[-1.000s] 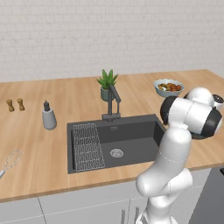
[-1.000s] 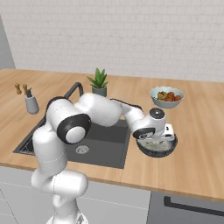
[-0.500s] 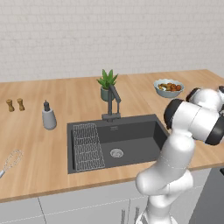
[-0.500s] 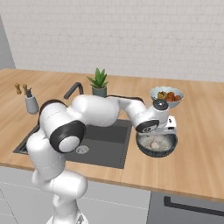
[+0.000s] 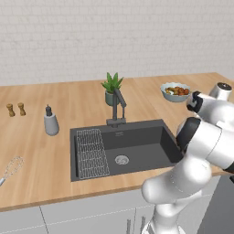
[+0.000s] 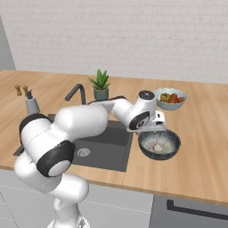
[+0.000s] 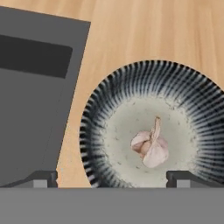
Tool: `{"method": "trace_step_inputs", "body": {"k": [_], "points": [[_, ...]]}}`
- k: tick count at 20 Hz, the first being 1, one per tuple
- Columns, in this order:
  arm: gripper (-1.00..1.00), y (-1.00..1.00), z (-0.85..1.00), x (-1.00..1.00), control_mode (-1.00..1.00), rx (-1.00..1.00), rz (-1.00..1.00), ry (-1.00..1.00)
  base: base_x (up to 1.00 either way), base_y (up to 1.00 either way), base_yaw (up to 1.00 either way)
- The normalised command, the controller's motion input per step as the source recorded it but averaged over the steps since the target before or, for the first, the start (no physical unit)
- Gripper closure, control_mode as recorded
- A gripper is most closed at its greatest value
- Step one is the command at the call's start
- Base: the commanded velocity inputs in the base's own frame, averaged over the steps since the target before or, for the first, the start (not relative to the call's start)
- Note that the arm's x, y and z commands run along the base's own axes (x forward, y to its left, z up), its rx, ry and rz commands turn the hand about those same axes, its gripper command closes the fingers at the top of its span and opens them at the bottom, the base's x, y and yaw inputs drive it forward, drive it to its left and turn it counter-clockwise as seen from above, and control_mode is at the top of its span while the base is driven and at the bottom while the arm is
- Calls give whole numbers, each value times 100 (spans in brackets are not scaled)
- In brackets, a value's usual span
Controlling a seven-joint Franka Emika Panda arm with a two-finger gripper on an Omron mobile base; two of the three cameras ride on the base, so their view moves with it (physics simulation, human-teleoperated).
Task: Pick the garlic from the sink and place it in the bowl. Then pick the bowl and place it in the microwave. Then close the microwave door and press the start button.
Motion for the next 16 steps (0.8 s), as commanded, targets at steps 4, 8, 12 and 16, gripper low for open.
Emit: {"method": "trace_step_inputs", "body": {"k": [4, 8, 12, 16], "points": [[-100, 22, -13, 0, -100, 0, -1, 9, 0, 0, 0], [-100, 5, -18, 2, -100, 1, 0, 10, 0, 0, 0], [-100, 0, -26, 23, -100, 1, 0, 8, 0, 0, 0], [-100, 0, -20, 32, -100, 0, 0, 12, 0, 0, 0]]}}
